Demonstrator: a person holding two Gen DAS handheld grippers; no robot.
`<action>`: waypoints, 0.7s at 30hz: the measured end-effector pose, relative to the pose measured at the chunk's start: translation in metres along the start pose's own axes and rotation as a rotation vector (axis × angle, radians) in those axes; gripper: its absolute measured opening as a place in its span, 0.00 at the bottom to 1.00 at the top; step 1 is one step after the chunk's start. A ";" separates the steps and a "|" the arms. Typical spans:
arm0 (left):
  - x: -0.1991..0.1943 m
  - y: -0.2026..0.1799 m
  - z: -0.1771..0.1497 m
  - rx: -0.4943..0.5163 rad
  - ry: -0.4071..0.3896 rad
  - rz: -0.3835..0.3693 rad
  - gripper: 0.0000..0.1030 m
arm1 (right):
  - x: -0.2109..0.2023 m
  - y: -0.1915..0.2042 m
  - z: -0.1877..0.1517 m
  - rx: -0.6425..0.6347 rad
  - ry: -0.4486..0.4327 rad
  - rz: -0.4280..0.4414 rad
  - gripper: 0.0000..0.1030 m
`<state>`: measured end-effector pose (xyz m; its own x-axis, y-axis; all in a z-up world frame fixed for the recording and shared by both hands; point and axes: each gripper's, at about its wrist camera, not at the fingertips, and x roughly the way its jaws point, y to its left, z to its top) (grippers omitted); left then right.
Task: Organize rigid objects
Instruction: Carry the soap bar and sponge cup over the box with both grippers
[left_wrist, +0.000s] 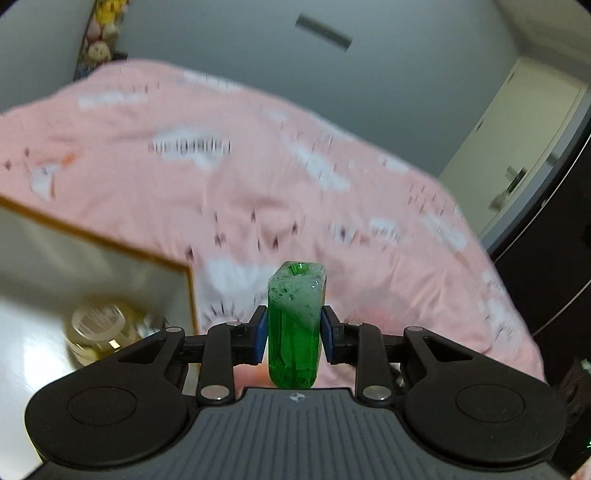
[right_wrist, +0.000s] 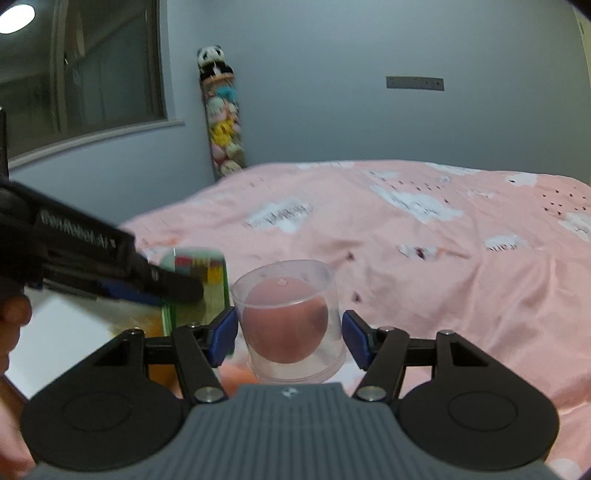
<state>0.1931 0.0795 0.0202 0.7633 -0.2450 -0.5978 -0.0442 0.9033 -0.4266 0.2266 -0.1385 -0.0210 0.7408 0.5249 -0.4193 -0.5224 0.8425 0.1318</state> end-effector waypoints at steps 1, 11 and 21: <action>-0.011 0.002 0.005 0.002 -0.014 0.004 0.32 | -0.004 0.006 0.004 0.003 -0.007 0.013 0.60; -0.091 0.049 0.023 0.057 -0.006 0.152 0.32 | -0.008 0.082 0.045 -0.033 0.029 0.290 0.60; -0.083 0.120 0.017 0.060 0.181 0.309 0.32 | 0.078 0.153 0.034 -0.064 0.355 0.426 0.60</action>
<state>0.1354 0.2147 0.0302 0.5929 -0.0109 -0.8052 -0.2125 0.9624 -0.1694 0.2189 0.0357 -0.0030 0.2770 0.7350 -0.6189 -0.7771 0.5502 0.3056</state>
